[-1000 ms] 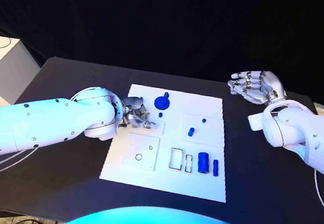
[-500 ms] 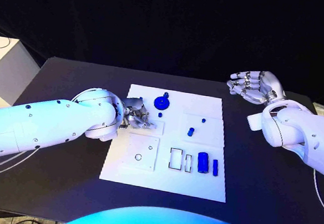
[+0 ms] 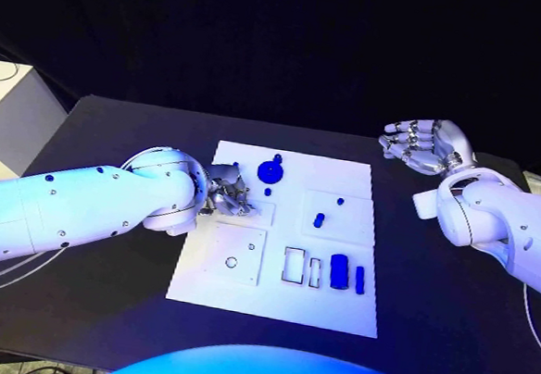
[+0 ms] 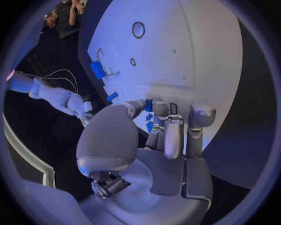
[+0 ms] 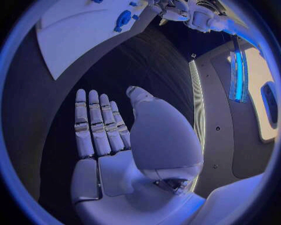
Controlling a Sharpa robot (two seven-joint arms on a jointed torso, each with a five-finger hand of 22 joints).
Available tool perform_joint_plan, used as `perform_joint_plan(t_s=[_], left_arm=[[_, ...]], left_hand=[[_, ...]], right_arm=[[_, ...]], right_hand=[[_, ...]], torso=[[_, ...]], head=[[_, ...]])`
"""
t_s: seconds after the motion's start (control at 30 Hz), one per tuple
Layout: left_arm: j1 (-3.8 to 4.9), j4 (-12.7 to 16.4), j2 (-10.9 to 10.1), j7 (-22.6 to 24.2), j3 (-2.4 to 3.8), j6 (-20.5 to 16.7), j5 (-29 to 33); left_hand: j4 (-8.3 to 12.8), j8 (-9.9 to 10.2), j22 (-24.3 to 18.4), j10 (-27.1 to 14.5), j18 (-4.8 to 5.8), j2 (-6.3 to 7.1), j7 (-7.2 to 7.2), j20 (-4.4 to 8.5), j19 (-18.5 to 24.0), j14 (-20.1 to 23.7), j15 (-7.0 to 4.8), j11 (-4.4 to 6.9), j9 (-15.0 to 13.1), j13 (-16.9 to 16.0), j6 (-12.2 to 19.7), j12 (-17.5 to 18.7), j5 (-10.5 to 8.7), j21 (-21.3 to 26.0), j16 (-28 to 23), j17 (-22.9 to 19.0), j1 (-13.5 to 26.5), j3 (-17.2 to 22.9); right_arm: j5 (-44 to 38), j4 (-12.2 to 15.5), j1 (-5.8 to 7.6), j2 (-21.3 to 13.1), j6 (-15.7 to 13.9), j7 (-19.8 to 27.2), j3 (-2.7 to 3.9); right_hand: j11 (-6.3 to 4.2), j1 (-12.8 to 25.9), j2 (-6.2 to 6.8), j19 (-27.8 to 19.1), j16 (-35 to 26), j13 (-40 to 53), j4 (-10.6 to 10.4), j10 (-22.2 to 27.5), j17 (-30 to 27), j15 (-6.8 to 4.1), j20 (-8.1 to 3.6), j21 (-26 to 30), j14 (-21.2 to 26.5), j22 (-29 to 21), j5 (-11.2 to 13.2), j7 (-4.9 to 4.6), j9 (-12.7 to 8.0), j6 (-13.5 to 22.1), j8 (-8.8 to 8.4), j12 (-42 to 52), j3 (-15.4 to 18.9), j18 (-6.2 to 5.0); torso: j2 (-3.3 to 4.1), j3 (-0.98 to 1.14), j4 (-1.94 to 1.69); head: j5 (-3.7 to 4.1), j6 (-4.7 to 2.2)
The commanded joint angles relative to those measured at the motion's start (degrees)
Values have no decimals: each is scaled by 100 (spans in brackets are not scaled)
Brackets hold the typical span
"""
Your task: Assemble the parts on the task board
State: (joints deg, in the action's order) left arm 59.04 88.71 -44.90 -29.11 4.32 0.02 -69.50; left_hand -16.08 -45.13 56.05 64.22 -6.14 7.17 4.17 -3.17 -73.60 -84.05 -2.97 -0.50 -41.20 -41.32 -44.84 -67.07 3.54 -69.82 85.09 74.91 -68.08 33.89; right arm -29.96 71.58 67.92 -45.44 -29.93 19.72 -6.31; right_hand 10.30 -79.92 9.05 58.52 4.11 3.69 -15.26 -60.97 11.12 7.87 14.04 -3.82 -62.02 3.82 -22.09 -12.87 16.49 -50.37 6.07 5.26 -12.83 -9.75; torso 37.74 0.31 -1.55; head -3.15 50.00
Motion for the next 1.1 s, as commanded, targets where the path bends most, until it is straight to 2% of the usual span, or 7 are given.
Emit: perform_joint_plan(t_s=[0.03,0.27,0.37,0.6,0.73,1.1], left_arm=[[-7,-7,15,-12,-2,89,-25],[-11,8,9,-8,-1,43,64],[-13,22,1,-3,0,7,141],[-25,82,-30,9,17,-65,358],[-38,120,-38,19,59,-78,516],[-58,165,-55,62,216,35,847]], left_hand=[[30,-67,8,9,-79,2,-9,36,-1,-312,-40,49,11,-20,69,-38,6,-13,32,714,-85,148],[111,-196,13,43,-79,15,-24,47,-2,-312,-52,63,25,-70,115,-94,7,-15,34,714,-144,503],[224,-289,13,25,-79,47,-24,54,1,-309,-56,65,41,-41,173,-94,7,-14,31,707,-154,819],[751,-491,-23,-76,-88,153,35,35,38,-292,-26,25,66,86,382,-51,6,7,15,674,-75,1701],[1000,-602,-40,-86,-94,161,59,16,61,-287,-12,8,77,106,422,-61,20,11,14,667,70,2051],[1338,-737,-36,40,-99,170,56,-1,87,-301,-15,14,128,-28,354,-161,57,-8,42,706,335,2427]], right_arm=[[-24,3,-7,0,79,47,1],[-23,4,-14,-5,83,47,1],[-23,5,-19,-7,85,48,1],[-23,3,-27,-12,93,43,1],[-23,0,-33,-13,106,36,1],[-23,-10,-47,-7,134,19,1]], right_hand=[[19,1,57,-13,-21,-3,0,-20,-5,9,12,-13,15,-2,-28,-128,-8,-42,-37,-20,-25,-82],[18,14,57,-13,-20,-3,-1,-26,-16,8,11,-14,12,-2,-30,-128,-9,-45,-39,-24,-45,-82],[18,14,57,-13,-20,-3,-1,-26,-16,8,11,-14,12,-2,-30,-128,-9,-45,-39,-24,-45,-82],[18,14,57,-13,-20,-3,-1,-26,-16,8,11,-14,12,-2,-30,-128,-9,-45,-39,-24,-45,-82],[18,14,57,-13,-20,-3,-1,-26,-16,8,11,-14,12,-2,-30,-128,-9,-45,-39,-24,-45,-82],[17,18,59,-12,-19,-2,1,-31,-22,8,10,-15,10,-2,-34,-126,-9,-49,-40,-25,-57,-82]], torso=[[-3,0,2],[-4,-4,-1],[-4,-5,2],[-4,-8,0],[-3,-7,-1],[-4,2,0]], head=[[-5,0],[-7,0],[-13,0],[-3,0],[-7,0],[-12,0]])
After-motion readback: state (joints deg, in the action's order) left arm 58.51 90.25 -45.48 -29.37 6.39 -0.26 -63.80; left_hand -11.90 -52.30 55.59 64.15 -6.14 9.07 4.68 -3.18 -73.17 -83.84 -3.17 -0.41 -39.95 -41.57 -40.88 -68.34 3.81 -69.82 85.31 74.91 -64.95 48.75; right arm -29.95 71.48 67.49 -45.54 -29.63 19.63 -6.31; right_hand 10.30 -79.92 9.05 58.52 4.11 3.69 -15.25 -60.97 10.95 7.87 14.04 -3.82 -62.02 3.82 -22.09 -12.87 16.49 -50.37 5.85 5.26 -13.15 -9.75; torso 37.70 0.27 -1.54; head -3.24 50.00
